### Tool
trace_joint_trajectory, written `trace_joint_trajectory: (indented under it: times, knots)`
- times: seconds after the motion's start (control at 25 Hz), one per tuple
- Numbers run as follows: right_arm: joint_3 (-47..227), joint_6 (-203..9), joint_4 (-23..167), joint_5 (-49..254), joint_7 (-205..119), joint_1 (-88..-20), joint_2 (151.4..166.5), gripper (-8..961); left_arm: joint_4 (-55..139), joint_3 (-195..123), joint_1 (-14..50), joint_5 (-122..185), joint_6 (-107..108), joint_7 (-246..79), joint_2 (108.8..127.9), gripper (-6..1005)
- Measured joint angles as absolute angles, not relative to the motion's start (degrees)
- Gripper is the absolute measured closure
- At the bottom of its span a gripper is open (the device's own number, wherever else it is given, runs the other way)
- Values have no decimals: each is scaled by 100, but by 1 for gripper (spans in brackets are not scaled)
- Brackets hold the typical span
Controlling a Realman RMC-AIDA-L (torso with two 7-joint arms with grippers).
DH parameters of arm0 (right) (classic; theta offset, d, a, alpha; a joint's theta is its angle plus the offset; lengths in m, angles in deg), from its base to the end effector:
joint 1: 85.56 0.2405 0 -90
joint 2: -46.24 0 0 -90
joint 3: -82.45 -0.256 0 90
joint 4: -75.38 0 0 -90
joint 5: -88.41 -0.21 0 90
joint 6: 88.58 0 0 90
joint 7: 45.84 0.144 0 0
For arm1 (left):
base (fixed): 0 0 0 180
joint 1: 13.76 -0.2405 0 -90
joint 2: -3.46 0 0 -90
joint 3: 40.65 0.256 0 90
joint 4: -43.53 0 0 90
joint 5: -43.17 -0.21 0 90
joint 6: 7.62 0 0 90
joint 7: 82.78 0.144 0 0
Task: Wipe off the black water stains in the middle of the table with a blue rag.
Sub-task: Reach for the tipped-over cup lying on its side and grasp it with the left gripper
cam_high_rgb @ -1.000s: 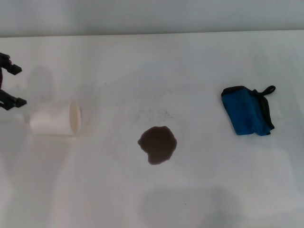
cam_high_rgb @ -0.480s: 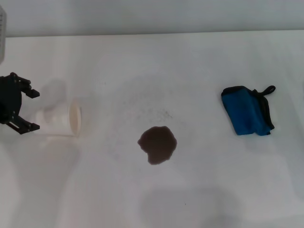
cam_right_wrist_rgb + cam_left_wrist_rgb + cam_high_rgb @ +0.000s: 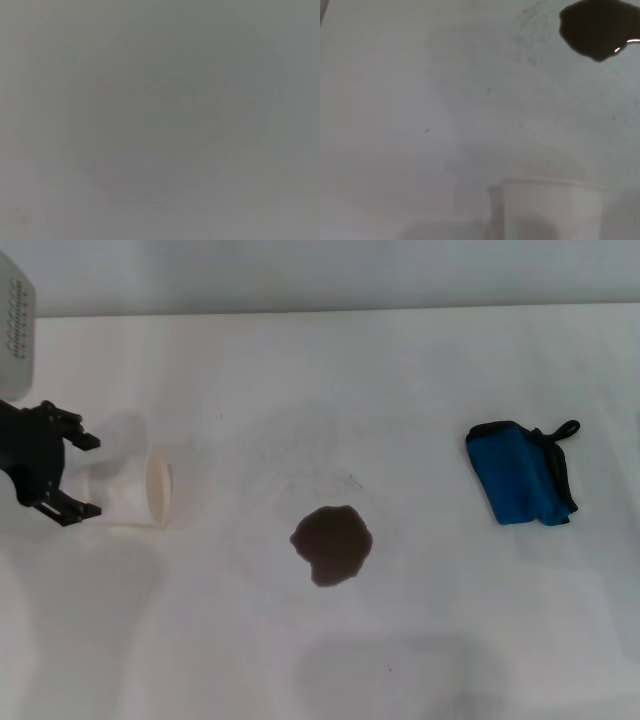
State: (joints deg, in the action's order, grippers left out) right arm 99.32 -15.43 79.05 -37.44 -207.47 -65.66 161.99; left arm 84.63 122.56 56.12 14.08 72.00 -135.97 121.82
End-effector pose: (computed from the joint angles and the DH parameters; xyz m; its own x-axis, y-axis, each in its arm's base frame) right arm 0.4031 0.2795 0.0442 0.6237 0.0405 -0.7806 -0.7766 0.1454 -0.6130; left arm -0.2410 0.4144 0.0304 0.9110 -0.0541 -0.4089 -0.1250 -0.9810 -0.1487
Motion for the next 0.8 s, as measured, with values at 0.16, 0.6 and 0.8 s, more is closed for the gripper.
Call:
trace_joint_trajectory:
  times: [0.16, 0.6, 0.8]
  knots:
    - [9932, -1503, 7907, -3745, -20747, -6565, 16199, 476, 8152, 12255, 5489, 1486, 7000, -13556, 12183, 108]
    - [9933, -1328, 7907, -3740, -20742, -6540, 16199, 476, 7825, 12256, 5179, 1726, 6637, -13452, 12185, 113]
    - [9932, -1311, 7957, -3733, -20741, -6501, 16199, 476, 7828, 12256, 5092, 1994, 6617, -13345, 12177, 136]
